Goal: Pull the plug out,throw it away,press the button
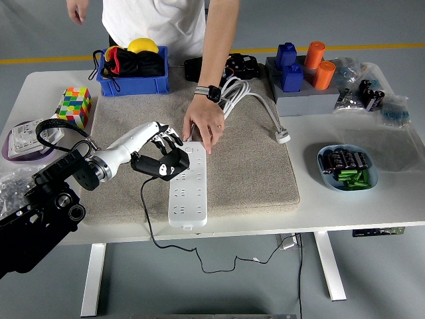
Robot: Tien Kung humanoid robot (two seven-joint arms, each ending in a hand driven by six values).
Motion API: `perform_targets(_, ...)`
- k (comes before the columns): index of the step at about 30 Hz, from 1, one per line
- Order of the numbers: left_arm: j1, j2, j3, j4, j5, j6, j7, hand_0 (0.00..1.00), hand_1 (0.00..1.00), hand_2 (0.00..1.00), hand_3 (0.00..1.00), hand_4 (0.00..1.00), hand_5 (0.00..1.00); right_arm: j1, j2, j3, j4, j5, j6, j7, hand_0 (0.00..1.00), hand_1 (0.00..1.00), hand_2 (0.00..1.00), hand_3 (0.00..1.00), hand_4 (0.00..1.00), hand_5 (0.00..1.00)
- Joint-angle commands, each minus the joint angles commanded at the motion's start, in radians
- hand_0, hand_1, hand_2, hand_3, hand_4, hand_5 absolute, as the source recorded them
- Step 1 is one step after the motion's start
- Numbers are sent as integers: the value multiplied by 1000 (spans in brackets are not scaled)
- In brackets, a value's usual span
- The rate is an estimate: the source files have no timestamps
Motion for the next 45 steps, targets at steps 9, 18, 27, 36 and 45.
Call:
perform_targets(9,-71,-25,-12,190,104,32,-5,555,357,407,555,744,2,1,-2,-2,0,4,-2,-1,745,680,649,612,660,475)
perform_targets(18,-86,-45,-1,286,98,42,-8,592,394,444,569,746,2,-1,0,-3,0,6,-2,-1,745,680,649,612,659,476)
perform_targets(27,-91,-45,-3,297,82,55,-8,732,738,656,692,860,2,-1,-3,-3,0,6,-1,-3,745,680,649,612,659,475)
perform_targets(36,-94,-43,-3,287,79,62,-4,743,766,697,737,880,2,0,-3,-4,0,8,1,-2,745,680,648,612,660,475)
perform_targets(45,-91,-36,10,214,70,81,-11,618,621,571,676,824,2,-2,-3,-3,0,7,3,-4,745,680,648,612,660,475)
